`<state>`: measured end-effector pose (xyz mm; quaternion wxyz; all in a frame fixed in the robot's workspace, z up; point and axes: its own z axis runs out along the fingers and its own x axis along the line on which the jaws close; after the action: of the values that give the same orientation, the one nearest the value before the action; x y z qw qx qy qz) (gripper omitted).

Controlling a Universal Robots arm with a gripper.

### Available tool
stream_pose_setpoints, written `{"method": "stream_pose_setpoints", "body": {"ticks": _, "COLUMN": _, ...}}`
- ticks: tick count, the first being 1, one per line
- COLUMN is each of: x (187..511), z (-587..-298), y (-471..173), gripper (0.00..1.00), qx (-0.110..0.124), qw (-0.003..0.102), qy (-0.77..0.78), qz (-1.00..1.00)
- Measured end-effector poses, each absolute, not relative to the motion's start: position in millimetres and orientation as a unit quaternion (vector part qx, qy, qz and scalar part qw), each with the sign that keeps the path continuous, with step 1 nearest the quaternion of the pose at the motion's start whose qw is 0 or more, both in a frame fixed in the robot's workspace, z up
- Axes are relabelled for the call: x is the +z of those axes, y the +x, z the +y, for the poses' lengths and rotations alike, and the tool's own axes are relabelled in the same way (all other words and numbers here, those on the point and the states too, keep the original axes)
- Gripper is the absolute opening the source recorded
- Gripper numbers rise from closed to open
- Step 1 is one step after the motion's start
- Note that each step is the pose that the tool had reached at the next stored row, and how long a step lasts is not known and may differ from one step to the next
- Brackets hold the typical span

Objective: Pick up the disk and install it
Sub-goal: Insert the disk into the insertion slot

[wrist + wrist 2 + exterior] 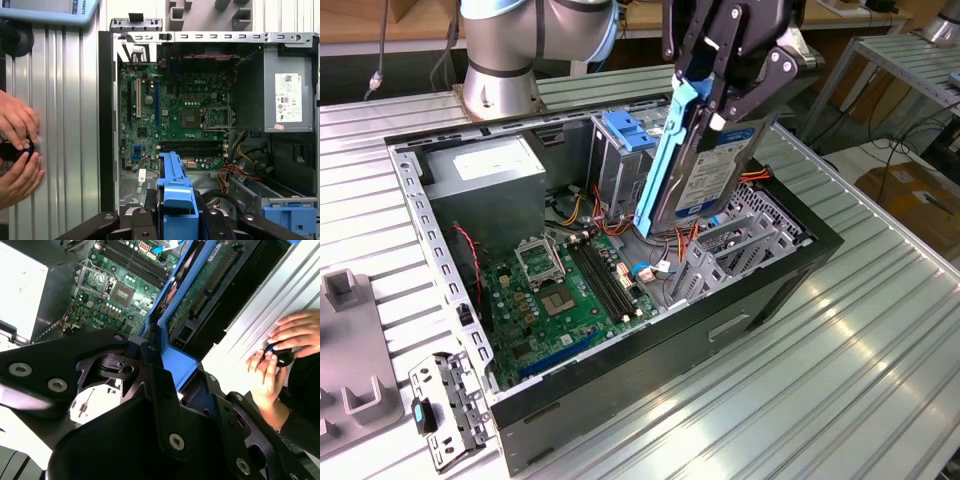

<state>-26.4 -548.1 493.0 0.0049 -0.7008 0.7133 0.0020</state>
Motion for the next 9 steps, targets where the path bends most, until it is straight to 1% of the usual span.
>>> {"method": "stream_pose_setpoints", "body": {"ticks": 5, "x": 489, "z": -549, "y": -10, "gripper": 0.37, "qx": -0.001, "qw": 0.008, "qy": -0.701, "qz": 0.713}}
{"method": "stream_pose_setpoints", "body": {"ticks": 9, "x": 487, "z": -550, "y": -8, "gripper": 0.37, "qx": -0.008, "qw": 0.016, "qy": -0.701, "qz": 0.713}}
